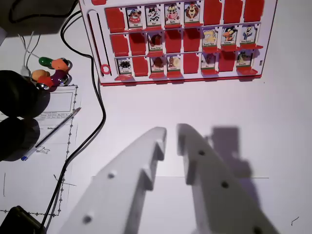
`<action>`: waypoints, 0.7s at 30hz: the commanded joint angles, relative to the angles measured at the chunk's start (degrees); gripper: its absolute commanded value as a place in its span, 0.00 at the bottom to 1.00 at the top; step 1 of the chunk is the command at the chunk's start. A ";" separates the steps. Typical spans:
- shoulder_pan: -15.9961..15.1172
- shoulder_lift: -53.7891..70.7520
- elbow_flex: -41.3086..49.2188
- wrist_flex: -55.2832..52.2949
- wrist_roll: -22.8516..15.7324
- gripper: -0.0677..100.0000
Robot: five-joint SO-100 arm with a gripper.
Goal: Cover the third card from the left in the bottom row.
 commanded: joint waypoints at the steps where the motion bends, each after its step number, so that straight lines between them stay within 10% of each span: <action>1: -0.35 2.37 -5.19 -0.79 0.18 0.02; 21: -0.18 3.25 -4.75 -0.53 0.26 0.02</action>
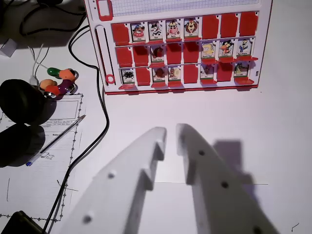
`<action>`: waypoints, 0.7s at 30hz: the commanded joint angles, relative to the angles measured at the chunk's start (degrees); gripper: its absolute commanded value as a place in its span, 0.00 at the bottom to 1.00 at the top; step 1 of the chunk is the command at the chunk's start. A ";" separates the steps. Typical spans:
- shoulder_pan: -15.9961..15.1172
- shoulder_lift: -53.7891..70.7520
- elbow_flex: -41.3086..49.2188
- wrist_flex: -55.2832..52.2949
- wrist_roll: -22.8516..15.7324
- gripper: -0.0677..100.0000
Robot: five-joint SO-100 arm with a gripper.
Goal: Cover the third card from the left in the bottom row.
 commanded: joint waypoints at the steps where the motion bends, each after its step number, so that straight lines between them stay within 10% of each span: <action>1: -0.18 1.14 -3.52 -0.35 0.35 0.02; 21: -0.35 0.26 -3.34 0.53 0.88 0.02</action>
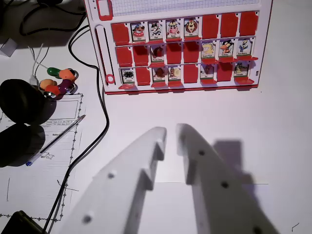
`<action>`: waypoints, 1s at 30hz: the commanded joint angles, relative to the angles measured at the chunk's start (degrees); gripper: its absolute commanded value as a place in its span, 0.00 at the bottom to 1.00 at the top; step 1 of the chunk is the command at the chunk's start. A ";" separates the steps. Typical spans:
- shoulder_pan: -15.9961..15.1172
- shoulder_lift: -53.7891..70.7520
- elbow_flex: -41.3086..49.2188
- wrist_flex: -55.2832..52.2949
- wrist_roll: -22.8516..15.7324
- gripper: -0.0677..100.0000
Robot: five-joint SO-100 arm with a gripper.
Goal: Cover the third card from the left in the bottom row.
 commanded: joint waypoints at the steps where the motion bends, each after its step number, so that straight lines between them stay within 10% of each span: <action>1: -0.26 -0.44 -3.34 0.70 0.97 0.02; 30: -1.58 -52.82 -41.04 11.51 20.13 0.02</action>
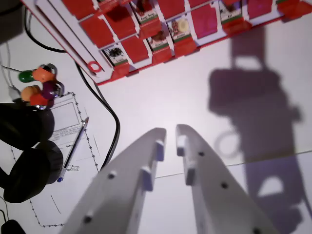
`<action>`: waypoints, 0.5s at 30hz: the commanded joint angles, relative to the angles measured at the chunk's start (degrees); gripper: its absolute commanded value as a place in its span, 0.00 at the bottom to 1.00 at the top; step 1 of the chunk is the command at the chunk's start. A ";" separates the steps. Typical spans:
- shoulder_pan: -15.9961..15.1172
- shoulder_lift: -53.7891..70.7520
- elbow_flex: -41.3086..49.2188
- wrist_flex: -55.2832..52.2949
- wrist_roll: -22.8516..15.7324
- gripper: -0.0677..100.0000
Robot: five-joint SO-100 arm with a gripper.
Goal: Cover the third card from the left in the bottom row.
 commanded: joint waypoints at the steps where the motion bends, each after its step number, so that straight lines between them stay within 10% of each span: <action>1: -1.23 -3.60 -6.15 0.44 2.11 0.02; 15: -2.37 -27.42 -19.69 0.70 8.00 0.02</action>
